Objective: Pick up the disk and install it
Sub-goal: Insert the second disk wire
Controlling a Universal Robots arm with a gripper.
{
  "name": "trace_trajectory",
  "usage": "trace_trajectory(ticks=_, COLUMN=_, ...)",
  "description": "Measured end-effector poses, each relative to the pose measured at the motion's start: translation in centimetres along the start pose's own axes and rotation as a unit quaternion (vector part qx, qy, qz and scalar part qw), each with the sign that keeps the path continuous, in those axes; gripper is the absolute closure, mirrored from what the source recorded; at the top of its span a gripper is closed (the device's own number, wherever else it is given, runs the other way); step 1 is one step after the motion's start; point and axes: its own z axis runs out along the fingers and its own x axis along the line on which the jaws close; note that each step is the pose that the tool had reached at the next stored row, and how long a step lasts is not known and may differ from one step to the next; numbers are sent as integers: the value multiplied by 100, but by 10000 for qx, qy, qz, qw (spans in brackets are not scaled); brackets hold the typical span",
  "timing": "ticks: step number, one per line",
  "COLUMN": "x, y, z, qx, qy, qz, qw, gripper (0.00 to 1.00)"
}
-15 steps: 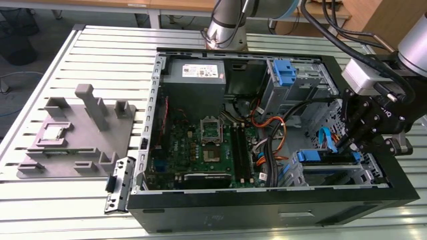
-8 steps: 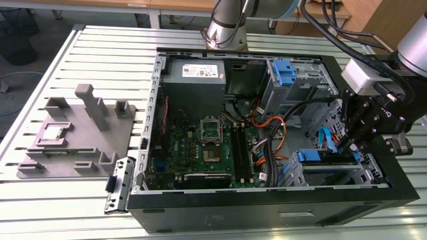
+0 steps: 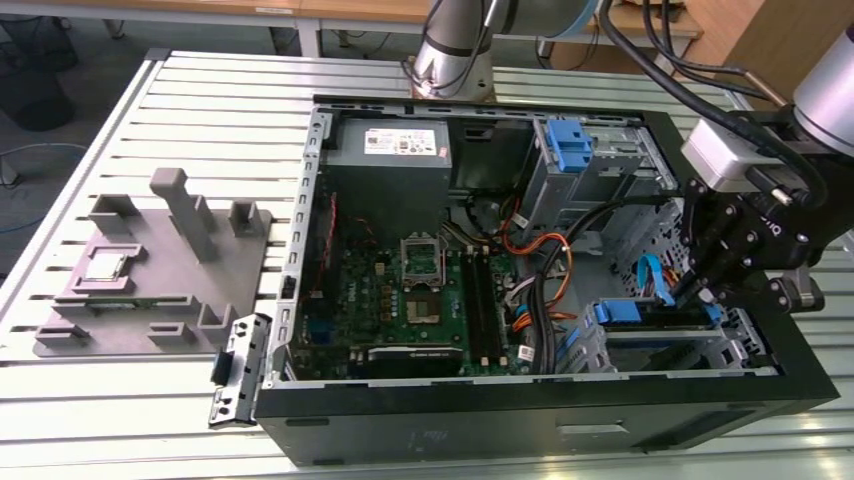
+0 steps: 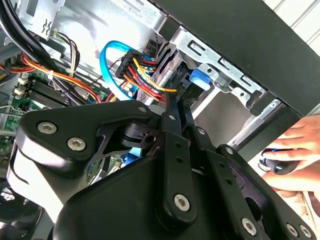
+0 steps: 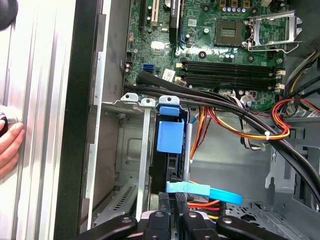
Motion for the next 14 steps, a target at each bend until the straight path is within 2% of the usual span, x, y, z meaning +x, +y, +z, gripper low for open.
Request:
trace_trajectory(ticks=9, x=0, y=0, z=8, qx=0, qy=0, qz=0, qw=10000, gripper=84)
trace_trajectory(ticks=14, x=-1, y=-1, z=15, qx=-1, qy=12, qz=0, qw=10000, gripper=84)
